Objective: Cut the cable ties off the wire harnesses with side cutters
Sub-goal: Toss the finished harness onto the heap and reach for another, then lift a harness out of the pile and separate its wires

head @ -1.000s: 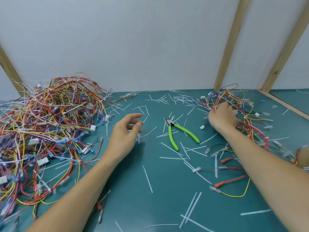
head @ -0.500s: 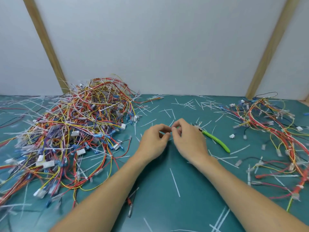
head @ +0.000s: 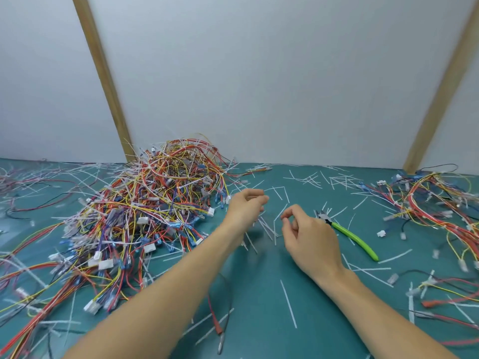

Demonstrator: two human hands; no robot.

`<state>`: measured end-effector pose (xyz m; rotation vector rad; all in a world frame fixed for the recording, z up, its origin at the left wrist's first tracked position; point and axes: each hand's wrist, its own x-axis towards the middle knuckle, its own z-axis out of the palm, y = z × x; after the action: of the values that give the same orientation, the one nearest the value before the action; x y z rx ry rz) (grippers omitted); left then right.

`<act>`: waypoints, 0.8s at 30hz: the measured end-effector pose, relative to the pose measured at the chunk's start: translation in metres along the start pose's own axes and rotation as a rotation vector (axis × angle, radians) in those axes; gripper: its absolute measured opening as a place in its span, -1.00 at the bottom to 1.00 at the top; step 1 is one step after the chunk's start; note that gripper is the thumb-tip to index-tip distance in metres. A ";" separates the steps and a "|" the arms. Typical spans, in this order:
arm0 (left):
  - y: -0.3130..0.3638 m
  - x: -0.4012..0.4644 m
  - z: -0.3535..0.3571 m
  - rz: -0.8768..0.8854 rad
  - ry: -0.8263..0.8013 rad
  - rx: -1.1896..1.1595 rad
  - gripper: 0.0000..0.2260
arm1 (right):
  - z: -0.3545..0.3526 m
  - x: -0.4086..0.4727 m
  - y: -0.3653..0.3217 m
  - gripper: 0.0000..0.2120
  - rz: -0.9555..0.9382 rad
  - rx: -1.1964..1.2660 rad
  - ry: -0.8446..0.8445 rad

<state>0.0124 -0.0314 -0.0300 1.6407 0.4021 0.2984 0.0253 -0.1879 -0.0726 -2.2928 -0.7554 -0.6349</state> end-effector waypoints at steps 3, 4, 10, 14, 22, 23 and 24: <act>0.029 0.016 -0.028 0.318 0.078 0.315 -0.84 | -0.006 0.002 -0.010 -0.93 -0.084 0.011 0.074; 0.039 0.023 -0.040 0.436 0.126 0.473 -0.85 | -0.007 0.003 -0.012 -0.91 -0.109 0.024 0.091; 0.079 0.075 -0.129 0.646 0.534 1.067 -0.76 | -0.010 0.005 -0.013 -0.91 -0.212 0.088 0.187; 0.076 0.105 -0.173 0.211 0.418 1.386 -0.65 | -0.005 0.004 -0.013 -0.82 -0.284 0.125 0.194; 0.082 0.113 -0.174 0.397 0.612 1.483 -0.76 | -0.001 0.005 -0.007 -0.84 -0.247 0.180 0.186; 0.090 0.112 -0.175 0.423 0.689 1.345 -0.77 | -0.001 0.005 -0.006 -0.84 -0.242 0.184 0.183; 0.101 0.109 -0.176 0.429 0.775 1.150 -0.79 | -0.001 0.006 -0.006 -0.84 -0.237 0.187 0.182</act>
<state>0.0455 0.1655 0.0845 2.7082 0.9040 1.2091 0.0251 -0.1831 -0.0657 -1.9627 -0.9626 -0.8304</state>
